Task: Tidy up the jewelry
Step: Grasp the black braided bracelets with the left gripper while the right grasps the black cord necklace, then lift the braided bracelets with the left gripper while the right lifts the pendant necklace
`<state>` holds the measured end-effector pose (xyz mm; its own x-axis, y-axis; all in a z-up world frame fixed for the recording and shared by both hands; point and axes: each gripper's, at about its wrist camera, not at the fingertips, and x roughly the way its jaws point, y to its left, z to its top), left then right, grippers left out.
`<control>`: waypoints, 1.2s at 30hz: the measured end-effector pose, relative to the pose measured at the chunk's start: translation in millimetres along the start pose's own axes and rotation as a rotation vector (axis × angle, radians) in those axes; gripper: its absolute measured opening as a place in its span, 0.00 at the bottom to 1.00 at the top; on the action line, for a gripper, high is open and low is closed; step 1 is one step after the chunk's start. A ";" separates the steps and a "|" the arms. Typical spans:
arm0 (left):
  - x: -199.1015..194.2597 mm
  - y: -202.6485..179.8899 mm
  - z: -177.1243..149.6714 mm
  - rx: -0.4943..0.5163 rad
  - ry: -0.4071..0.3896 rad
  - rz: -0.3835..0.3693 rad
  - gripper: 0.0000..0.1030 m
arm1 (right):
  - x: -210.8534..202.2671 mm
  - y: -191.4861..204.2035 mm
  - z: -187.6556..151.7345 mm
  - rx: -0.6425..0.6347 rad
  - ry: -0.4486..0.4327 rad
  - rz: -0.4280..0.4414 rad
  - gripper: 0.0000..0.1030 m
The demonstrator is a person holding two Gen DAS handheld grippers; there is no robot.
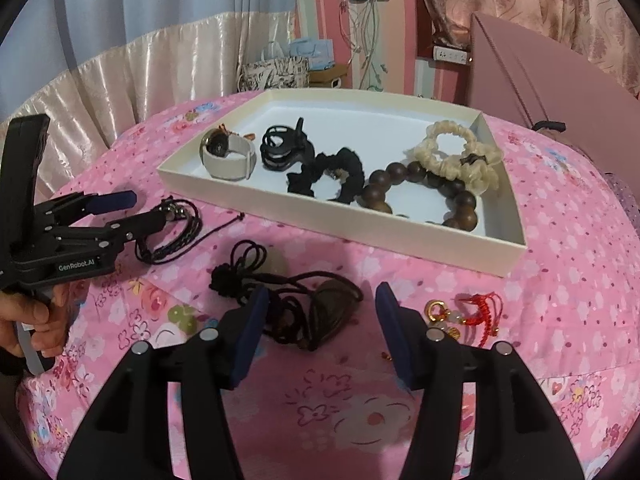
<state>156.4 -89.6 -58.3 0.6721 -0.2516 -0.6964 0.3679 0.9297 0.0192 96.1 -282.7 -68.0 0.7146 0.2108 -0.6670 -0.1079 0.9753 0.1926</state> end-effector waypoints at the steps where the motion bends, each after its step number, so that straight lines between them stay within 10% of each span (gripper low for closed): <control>1: 2.3 -0.7 0.3 0.003 0.012 -0.001 0.70 | 1.9 -0.2 -0.3 0.002 0.009 0.001 0.54; 9: 16.3 -7.0 0.2 0.027 0.078 -0.023 0.45 | 13.1 -1.7 -1.6 0.030 0.056 0.020 0.52; 15: 16.4 -5.4 0.1 0.011 0.072 -0.049 0.17 | 11.5 8.2 -2.2 -0.001 0.053 0.059 0.23; 36: -10.4 3.9 -0.3 -0.014 -0.029 -0.104 0.10 | -24.5 -21.5 7.1 0.100 -0.096 0.088 0.13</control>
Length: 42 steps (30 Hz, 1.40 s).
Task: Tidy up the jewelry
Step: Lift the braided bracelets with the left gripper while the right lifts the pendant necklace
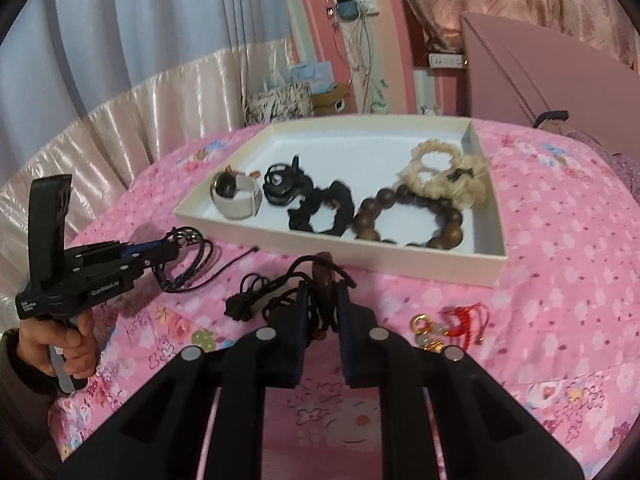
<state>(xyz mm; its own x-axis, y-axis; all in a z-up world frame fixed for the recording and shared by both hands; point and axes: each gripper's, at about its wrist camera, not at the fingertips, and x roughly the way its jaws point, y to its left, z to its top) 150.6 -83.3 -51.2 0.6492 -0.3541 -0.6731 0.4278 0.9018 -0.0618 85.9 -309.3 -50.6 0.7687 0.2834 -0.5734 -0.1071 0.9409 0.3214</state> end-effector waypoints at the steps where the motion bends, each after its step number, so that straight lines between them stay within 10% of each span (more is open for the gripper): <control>1: -3.2 0.7 1.1 -0.001 -0.014 0.000 0.10 | -1.3 -1.7 0.9 0.003 -0.007 -0.001 0.13; 21: -56.3 0.0 5.0 0.026 -0.279 0.050 0.10 | -25.8 -5.4 7.8 0.007 -0.174 -0.080 0.13; 42: -54.2 9.5 7.7 -0.020 -0.316 0.065 0.10 | -34.8 -16.3 11.2 0.051 -0.227 -0.116 0.13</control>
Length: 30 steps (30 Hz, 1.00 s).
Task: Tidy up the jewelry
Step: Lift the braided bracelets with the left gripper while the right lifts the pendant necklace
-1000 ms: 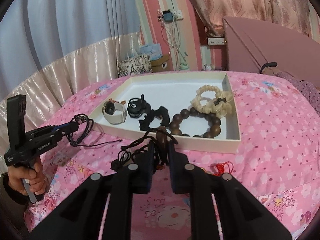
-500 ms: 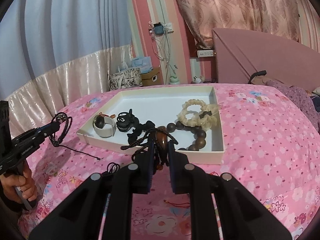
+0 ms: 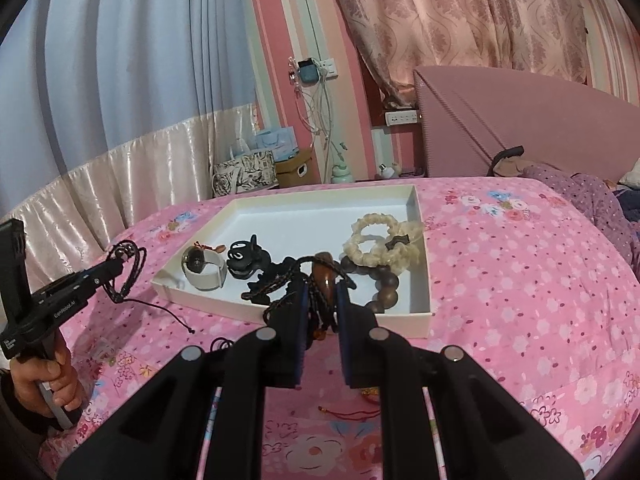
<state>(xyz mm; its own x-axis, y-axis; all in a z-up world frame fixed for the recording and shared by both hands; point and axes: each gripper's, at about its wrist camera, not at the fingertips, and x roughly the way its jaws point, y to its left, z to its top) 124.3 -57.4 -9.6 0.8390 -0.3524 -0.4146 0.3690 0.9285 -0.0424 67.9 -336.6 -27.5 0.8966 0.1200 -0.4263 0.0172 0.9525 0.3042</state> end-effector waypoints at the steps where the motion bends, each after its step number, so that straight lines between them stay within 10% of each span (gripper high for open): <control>1: -0.6 -0.4 0.5 0.004 -0.004 0.001 0.10 | 1.2 0.1 -0.2 -0.005 0.003 -0.004 0.13; 30: -6.1 7.9 1.5 -0.023 -0.046 0.010 0.10 | 5.3 2.2 -2.6 -0.039 0.011 -0.018 0.13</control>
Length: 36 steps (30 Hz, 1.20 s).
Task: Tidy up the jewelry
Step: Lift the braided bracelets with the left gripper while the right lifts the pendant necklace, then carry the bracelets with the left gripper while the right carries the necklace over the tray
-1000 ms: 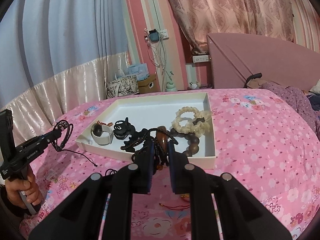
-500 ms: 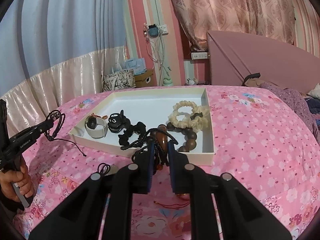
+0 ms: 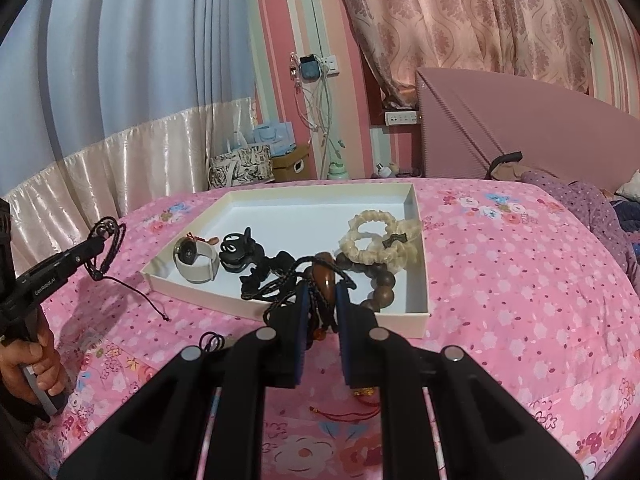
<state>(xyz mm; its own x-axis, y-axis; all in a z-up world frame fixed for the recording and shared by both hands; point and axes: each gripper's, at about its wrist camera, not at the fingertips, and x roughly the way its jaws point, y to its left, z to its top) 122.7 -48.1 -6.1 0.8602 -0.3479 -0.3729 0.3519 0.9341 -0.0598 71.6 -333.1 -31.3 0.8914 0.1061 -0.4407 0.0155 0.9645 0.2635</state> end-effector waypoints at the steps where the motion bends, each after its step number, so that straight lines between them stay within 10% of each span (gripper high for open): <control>1: 0.3 -0.2 0.1 0.000 0.001 -0.001 0.10 | 0.5 0.1 -0.1 0.000 0.003 0.001 0.13; 20: 3.1 -0.1 6.5 0.007 0.004 -0.005 0.10 | -4.2 -1.3 5.3 0.012 -0.011 0.029 0.13; 36: 43.8 -4.6 105.8 -0.037 -0.048 -0.014 0.10 | 37.4 27.4 98.9 0.000 -0.036 0.066 0.13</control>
<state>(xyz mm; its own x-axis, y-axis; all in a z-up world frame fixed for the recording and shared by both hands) 197.8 -76.1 75.8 0.8722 -0.3639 -0.3269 0.3513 0.9310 -0.0992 150.1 -326.6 44.2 0.9062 0.1607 -0.3911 -0.0437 0.9556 0.2914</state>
